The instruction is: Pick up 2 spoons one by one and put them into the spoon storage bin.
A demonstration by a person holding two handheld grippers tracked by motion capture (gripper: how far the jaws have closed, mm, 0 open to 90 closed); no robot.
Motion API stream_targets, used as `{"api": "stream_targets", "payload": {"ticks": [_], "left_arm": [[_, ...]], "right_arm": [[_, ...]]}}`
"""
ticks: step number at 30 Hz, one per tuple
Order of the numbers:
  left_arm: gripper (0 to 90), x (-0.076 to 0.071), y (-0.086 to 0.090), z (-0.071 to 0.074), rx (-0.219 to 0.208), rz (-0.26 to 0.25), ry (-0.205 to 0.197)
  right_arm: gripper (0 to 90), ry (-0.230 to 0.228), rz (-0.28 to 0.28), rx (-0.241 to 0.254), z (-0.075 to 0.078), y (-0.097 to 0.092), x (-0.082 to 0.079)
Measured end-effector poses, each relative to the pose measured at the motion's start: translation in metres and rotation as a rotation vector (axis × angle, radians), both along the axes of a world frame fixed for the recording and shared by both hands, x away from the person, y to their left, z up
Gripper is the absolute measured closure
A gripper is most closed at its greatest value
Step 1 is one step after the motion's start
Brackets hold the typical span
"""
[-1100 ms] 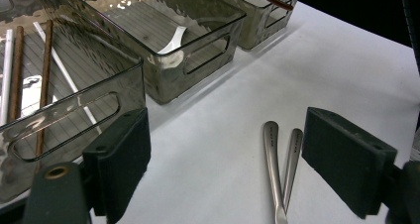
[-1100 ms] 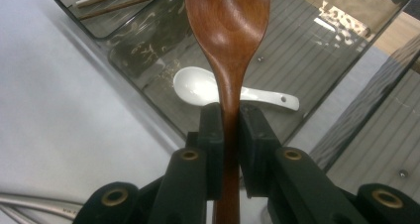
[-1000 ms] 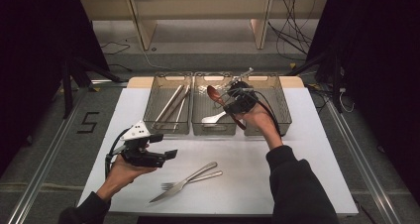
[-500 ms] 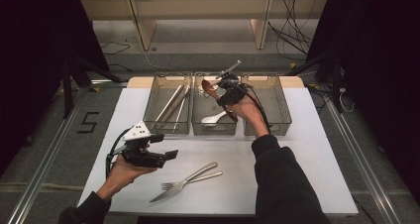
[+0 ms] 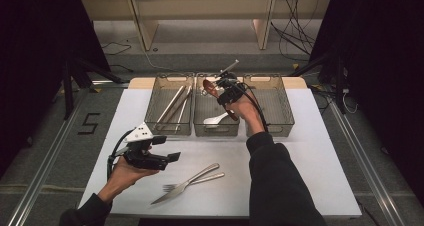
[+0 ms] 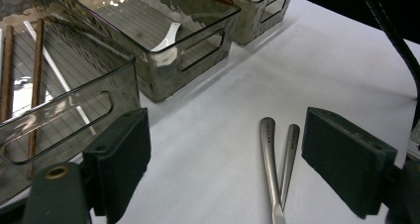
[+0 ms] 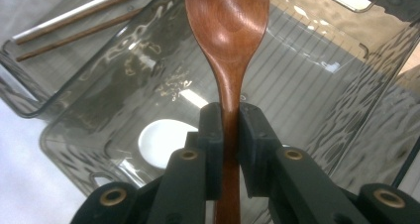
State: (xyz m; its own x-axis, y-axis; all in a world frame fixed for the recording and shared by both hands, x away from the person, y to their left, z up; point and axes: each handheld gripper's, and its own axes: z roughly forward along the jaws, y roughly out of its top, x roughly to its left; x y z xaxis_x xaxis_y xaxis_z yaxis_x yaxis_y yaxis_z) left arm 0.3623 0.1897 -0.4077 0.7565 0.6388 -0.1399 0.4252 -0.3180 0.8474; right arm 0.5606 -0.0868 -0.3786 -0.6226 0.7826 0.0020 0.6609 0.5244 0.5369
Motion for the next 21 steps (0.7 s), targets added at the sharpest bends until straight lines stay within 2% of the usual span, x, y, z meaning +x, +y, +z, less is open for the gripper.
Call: {"api": "stream_targets", "payload": {"ticks": [4,12,15,21], "left_arm": [[18.6,0.000,0.000,0.000,0.000,-0.001,0.001],[18.6,0.000,0.000,-0.001,0.001,0.000,0.006],[18.1,0.000,-0.001,-0.001,0.005,0.000,0.013],[17.8,0.001,-0.003,-0.003,0.026,-0.011,0.036]], "right_arm": [[80.0,0.007,-0.003,0.002,-0.004,0.003,0.000],[67.9,0.008,0.020,0.029,-0.002,0.003,-0.005],[61.4,-0.009,0.036,0.046,0.002,0.001,-0.010],[51.2,-0.052,0.092,0.038,0.010,-0.007,-0.032]]}}
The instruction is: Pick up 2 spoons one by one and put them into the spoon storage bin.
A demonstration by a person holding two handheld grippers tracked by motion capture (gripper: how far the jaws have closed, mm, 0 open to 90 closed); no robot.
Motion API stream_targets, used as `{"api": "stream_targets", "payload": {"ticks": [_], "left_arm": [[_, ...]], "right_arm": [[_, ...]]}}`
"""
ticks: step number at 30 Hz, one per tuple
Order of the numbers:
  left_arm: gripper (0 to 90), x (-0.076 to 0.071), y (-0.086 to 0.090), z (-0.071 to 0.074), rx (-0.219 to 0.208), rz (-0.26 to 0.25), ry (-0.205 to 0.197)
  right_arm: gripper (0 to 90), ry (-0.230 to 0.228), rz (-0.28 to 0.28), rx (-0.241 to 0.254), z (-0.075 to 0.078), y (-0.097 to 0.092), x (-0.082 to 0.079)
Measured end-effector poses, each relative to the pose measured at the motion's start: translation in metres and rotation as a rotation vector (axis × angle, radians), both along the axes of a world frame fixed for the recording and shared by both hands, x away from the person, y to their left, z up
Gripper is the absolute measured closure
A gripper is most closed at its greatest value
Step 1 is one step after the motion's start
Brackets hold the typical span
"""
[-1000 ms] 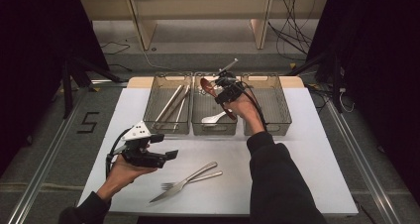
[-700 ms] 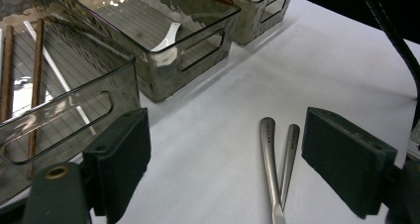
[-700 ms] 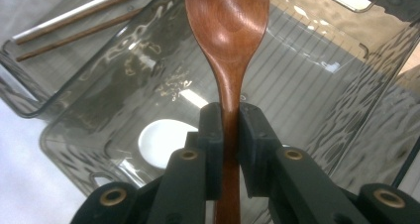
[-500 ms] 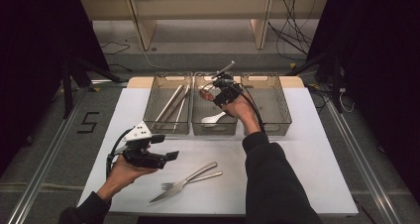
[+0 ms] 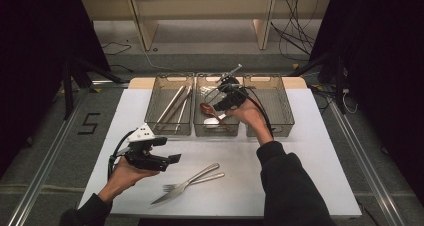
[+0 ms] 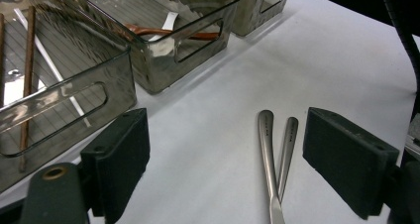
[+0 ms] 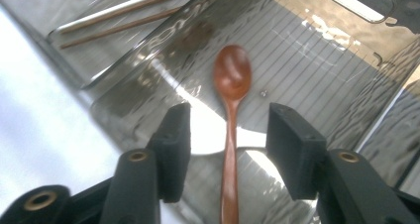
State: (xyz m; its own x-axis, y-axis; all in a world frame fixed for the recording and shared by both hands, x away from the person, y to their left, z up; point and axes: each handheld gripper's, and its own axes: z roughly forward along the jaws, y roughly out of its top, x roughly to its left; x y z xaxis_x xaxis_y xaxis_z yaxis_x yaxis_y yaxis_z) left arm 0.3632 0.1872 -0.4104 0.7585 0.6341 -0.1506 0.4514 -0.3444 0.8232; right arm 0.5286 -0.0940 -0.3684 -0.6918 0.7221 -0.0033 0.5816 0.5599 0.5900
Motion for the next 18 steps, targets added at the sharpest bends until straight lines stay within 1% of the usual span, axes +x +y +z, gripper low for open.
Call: {"api": "stream_targets", "payload": {"ticks": [2,5,7,8,11,13,18], "left_arm": [[17.8,0.000,-0.001,-0.001,0.002,-0.002,0.008],[17.7,0.000,-0.003,-0.002,0.020,-0.014,0.024],[17.7,0.000,-0.005,-0.003,0.034,-0.021,0.035],[17.7,0.000,-0.006,-0.004,0.039,-0.022,0.043],[17.6,0.000,-0.008,-0.005,0.058,-0.030,0.057],[17.5,0.001,-0.009,-0.006,0.072,-0.037,0.073],[17.5,0.001,-0.012,-0.008,0.091,-0.048,0.092]], "right_arm": [[48.6,-0.012,0.020,0.012,0.003,-0.005,-0.009],[45.8,-0.021,0.048,0.030,0.007,-0.013,-0.023],[43.1,-0.025,0.057,0.032,0.009,-0.018,-0.033],[42.2,-0.027,0.071,0.030,0.009,-0.021,-0.037],[40.4,-0.029,0.076,0.050,0.006,-0.030,-0.052],[38.9,-0.024,0.080,0.046,0.002,-0.035,-0.061],[37.0,-0.026,0.072,0.061,-0.006,-0.050,-0.081]]}}
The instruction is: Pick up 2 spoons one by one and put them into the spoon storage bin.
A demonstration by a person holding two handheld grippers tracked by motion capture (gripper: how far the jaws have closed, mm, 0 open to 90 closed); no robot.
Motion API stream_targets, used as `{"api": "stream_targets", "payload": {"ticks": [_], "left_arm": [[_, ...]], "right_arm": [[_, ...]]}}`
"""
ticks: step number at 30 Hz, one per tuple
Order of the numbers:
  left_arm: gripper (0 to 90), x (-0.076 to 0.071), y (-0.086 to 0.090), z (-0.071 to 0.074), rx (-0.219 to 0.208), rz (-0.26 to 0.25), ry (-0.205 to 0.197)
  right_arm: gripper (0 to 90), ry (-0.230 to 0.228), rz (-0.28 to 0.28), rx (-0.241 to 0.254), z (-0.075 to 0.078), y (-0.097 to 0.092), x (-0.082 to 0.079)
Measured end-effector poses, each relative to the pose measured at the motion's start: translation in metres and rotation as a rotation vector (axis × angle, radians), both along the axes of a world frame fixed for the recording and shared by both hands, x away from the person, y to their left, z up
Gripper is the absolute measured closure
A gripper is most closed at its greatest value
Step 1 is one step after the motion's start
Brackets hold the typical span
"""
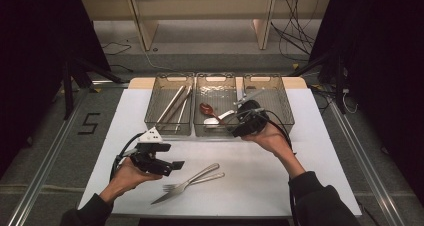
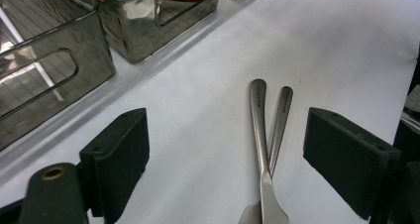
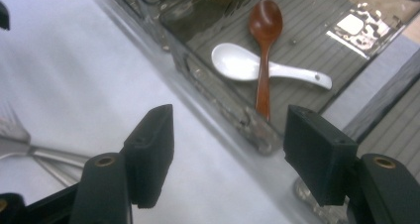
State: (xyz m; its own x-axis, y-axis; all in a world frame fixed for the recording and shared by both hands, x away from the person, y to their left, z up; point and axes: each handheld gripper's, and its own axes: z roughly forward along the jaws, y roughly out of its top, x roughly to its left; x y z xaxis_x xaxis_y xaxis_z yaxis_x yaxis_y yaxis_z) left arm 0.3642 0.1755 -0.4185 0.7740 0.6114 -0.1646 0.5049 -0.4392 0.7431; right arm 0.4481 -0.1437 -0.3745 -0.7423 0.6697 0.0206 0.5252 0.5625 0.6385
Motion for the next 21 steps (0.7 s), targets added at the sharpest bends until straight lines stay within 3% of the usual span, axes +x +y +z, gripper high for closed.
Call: {"api": "stream_targets", "payload": {"ticks": [10,21], "left_arm": [[17.5,0.001,-0.003,-0.004,0.031,-0.013,0.031],[17.4,0.002,-0.010,-0.008,0.081,-0.036,0.074]], "right_arm": [[34.4,-0.006,-0.018,0.059,-0.010,-0.025,-0.031],[32.5,0.020,-0.027,0.096,-0.022,-0.043,-0.056]]}}
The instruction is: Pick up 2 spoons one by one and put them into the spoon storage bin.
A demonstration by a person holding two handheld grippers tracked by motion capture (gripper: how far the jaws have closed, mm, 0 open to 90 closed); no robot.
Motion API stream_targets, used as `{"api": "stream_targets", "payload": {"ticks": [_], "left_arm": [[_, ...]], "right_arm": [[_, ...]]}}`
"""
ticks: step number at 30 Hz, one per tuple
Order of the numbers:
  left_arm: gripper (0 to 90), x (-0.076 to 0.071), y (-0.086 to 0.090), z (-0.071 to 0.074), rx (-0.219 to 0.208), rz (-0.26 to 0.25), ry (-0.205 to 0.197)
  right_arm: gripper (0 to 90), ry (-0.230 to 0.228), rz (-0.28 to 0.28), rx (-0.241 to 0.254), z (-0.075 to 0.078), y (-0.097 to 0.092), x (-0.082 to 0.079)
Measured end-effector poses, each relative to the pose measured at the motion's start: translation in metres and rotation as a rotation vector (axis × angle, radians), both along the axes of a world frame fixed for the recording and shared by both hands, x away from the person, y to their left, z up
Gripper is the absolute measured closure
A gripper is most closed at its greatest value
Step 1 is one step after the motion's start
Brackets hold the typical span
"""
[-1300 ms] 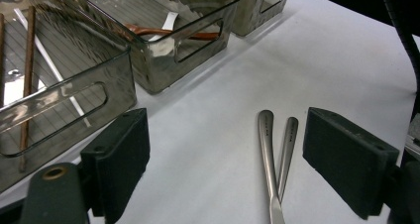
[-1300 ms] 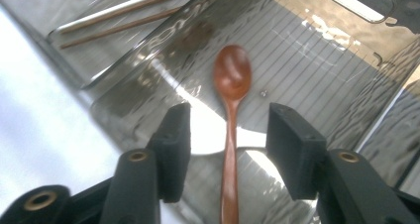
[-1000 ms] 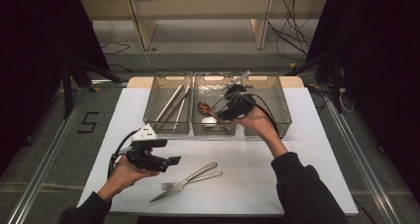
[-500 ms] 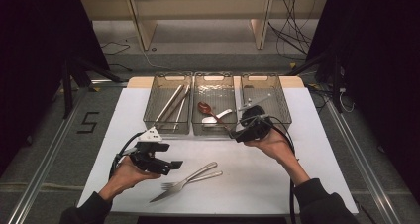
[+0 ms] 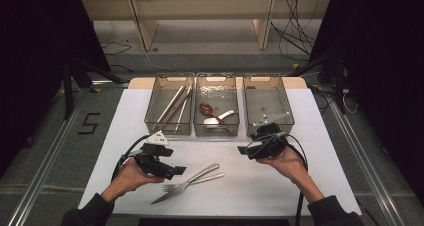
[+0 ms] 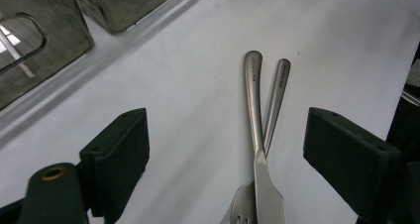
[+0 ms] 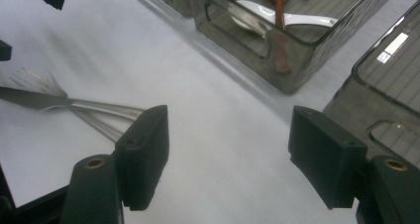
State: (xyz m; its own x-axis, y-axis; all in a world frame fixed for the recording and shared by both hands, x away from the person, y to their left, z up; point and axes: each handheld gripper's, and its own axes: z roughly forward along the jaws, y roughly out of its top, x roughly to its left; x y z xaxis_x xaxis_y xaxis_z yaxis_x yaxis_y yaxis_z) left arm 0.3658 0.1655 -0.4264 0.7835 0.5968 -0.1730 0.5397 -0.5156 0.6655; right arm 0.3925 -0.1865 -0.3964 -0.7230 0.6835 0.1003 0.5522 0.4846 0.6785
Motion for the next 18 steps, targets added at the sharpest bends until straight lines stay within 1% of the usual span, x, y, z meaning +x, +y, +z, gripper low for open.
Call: {"api": "stream_targets", "payload": {"ticks": [2,5,7,12,15,18], "left_arm": [[17.4,0.000,-0.002,-0.001,0.008,-0.004,0.010],[17.4,0.000,-0.005,-0.003,0.022,-0.004,0.021],[17.5,-0.001,-0.005,-0.004,0.029,-0.010,0.023],[17.5,-0.001,-0.006,-0.005,0.043,-0.017,0.039],[17.5,-0.001,-0.007,-0.005,0.046,-0.016,0.047],[17.7,-0.001,-0.009,-0.006,0.063,-0.027,0.053]], "right_arm": [[31.8,0.002,-0.003,-0.001,-0.001,-0.003,-0.004],[31.2,0.001,-0.009,0.010,-0.004,-0.008,-0.010],[30.8,0.006,-0.013,0.014,-0.005,-0.011,-0.013],[29.9,0.010,-0.024,0.029,-0.005,-0.019,-0.024],[29.9,0.014,-0.025,0.029,-0.007,-0.022,-0.029],[29.6,0.024,-0.027,0.028,-0.009,-0.026,-0.034]]}}
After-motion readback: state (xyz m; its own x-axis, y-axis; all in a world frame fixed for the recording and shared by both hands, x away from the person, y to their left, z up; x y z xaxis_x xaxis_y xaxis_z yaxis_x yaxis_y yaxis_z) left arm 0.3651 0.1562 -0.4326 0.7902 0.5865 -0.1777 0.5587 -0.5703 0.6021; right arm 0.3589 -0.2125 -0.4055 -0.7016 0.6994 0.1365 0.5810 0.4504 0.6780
